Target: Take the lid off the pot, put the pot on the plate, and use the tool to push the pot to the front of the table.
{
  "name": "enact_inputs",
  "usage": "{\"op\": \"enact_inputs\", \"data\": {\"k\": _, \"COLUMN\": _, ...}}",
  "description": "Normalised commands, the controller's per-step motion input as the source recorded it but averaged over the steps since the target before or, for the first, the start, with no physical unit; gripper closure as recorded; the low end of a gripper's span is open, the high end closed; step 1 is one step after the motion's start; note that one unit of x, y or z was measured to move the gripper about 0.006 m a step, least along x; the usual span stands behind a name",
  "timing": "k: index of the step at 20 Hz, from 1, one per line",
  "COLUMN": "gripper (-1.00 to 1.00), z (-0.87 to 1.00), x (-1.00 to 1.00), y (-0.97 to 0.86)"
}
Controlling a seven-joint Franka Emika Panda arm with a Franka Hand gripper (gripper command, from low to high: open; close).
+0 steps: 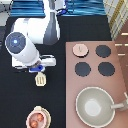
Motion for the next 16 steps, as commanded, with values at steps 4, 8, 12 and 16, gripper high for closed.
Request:
{"op": "enact_inputs", "data": {"k": 4, "gripper": 1.00, "z": -0.86, "x": -1.00, "y": 0.03}}
{"op": "enact_inputs", "data": {"k": 8, "gripper": 1.00, "z": -0.56, "x": -1.00, "y": 0.00}}
{"op": "enact_inputs", "data": {"k": 12, "gripper": 1.00, "z": -0.22, "x": -0.96, "y": 0.12}}
{"op": "enact_inputs", "data": {"k": 16, "gripper": -1.00, "z": 0.77, "x": -0.79, "y": 0.10}}
